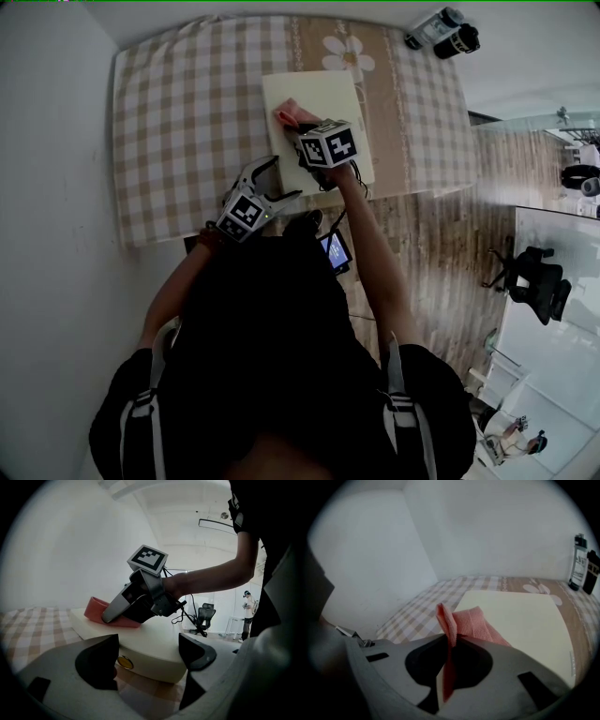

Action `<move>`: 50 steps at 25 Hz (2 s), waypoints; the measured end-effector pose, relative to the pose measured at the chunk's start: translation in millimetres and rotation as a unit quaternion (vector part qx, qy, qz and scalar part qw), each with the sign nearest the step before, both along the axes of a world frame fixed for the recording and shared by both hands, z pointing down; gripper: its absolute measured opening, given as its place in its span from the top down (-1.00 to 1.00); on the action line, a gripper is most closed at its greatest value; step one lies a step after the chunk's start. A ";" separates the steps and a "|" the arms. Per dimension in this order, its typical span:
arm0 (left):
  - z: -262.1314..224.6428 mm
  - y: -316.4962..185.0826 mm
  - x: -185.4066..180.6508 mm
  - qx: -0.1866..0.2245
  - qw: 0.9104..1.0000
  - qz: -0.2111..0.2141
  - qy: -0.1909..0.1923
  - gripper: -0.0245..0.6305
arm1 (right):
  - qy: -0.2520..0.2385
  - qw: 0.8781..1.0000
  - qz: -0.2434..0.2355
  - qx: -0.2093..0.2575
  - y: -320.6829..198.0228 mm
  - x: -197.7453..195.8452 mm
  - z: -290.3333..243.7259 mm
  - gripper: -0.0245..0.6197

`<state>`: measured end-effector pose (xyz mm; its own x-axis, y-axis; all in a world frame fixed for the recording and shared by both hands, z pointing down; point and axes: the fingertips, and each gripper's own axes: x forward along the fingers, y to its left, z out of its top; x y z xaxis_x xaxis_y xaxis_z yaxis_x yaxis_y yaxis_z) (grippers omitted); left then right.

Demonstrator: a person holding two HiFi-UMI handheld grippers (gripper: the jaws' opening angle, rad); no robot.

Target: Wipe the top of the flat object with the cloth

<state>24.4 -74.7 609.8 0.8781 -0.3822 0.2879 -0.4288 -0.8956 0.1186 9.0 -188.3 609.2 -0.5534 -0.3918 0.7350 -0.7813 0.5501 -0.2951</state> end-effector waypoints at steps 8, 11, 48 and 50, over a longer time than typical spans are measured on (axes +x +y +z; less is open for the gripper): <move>-0.7 0.2 -0.3 -0.004 1.000 0.000 -0.004 -0.33 | -0.019 1.000 -0.013 -0.015 15.3 -16.6 1.0 0.89; -0.9 0.3 0.5 0.000 1.000 -0.002 0.001 -0.33 | -0.055 0.997 -0.035 -0.044 27.6 -26.6 -4.4 0.89; -1.4 1.3 -1.1 -0.011 1.000 -0.003 0.002 -0.33 | -0.009 0.991 0.131 -0.028 1.6 154.0 -0.3 0.88; -0.9 1.0 -0.7 -0.009 1.000 -0.002 0.002 -0.33 | -0.024 0.991 0.128 -0.029 3.3 147.1 -0.2 0.88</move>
<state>23.7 -73.7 608.8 0.8783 -0.3794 0.2909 -0.4309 -0.8918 0.1377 156.1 -185.0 609.0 -0.4764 -0.4818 0.7355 -0.8772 0.3168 -0.3607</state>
